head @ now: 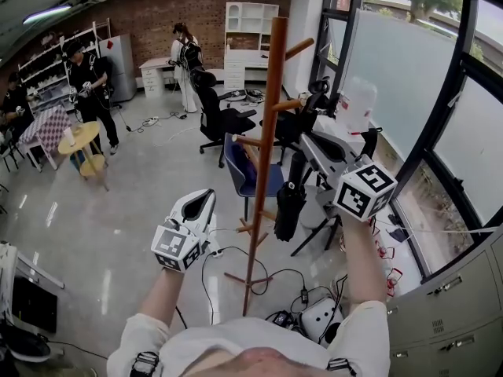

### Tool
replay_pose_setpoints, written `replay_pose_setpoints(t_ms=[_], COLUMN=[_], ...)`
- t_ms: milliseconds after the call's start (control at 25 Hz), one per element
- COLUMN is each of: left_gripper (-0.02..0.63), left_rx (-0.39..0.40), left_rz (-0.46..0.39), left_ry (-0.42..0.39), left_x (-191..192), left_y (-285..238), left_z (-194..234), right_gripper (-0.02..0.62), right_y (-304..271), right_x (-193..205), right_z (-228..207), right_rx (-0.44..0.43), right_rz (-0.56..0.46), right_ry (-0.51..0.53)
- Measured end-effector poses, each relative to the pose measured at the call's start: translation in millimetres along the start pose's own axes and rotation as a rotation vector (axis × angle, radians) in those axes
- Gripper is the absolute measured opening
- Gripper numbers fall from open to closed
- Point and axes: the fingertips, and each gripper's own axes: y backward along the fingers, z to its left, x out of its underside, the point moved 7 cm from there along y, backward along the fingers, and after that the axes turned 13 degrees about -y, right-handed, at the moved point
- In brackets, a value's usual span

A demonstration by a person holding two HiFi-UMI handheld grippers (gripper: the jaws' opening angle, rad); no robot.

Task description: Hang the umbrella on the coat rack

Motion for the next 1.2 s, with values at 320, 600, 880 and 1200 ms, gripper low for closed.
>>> replay_pose_setpoints(t_ms=[320, 600, 880, 1200], left_gripper=[0.009, 0.009, 0.009, 0.009], left_rx=[-0.005, -0.009, -0.009, -0.017], left_rz=[-0.02, -0.024, -0.01, -0.005], left_ry=[-0.021, -0.015, -0.004, 0.002], left_x=[-10.0, -11.5, -7.3, -5.7], left_y=[-3.0, 1.9, 3.6, 2.6], left_z=[7.0, 9.8, 10.1, 10.3], right_gripper=[0.009, 0.009, 0.009, 0.011], right_y=[-22.8, -35.0, -42.2, -59.5], right_x=[-18.0, -5.5, 7.0, 17.7], right_z=[-2.1, -9.4, -12.5, -11.8], right_rx=[-0.009, 0.003, 0.018, 0.05], right_rz=[0.008, 0.037, 0.049, 0.121], right_ry=[-0.005, -0.038, -0.072, -0.035])
